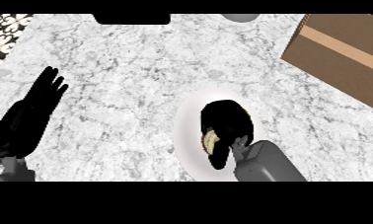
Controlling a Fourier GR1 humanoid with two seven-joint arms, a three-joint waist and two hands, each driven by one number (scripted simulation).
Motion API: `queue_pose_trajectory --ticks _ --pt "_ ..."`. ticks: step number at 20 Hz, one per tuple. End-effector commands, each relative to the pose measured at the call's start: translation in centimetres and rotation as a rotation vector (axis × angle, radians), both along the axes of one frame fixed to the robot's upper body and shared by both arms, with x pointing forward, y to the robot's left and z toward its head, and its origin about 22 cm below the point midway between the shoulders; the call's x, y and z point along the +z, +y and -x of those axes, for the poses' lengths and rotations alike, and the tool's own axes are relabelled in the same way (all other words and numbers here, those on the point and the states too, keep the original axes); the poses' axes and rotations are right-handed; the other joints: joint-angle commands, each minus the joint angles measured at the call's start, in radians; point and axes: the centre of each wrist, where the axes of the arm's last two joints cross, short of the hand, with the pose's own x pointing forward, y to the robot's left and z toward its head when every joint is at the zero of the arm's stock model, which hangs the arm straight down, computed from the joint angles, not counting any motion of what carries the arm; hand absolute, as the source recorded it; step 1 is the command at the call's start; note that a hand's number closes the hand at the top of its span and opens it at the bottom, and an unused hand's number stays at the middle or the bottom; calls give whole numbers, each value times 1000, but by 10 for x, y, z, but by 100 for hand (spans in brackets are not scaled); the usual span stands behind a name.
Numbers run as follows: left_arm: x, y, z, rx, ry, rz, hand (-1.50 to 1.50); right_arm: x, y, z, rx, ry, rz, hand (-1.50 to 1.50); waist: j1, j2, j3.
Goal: Pick the cupcake from the plate and place it in the cardboard box
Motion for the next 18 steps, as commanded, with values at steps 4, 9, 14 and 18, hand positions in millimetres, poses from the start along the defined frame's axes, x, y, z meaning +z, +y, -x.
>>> queue_pose_trajectory --ticks 4,9,14,18 --pt "0 5 -1 22 -3 0 0 16 -145 -15 169 -69 78 150 -17 5 2" --pt "0 -2 6 4 -9 -5 0 -8 -173 -9 196 -105 27 150 -2 2 1" --pt "4 -5 -9 4 6 -22 0 20 -189 -9 157 -243 59 150 -7 2 0" --pt "7 -4 -2 -10 5 5 0 69 -206 -14 162 -377 -22 150 -8 0 0"
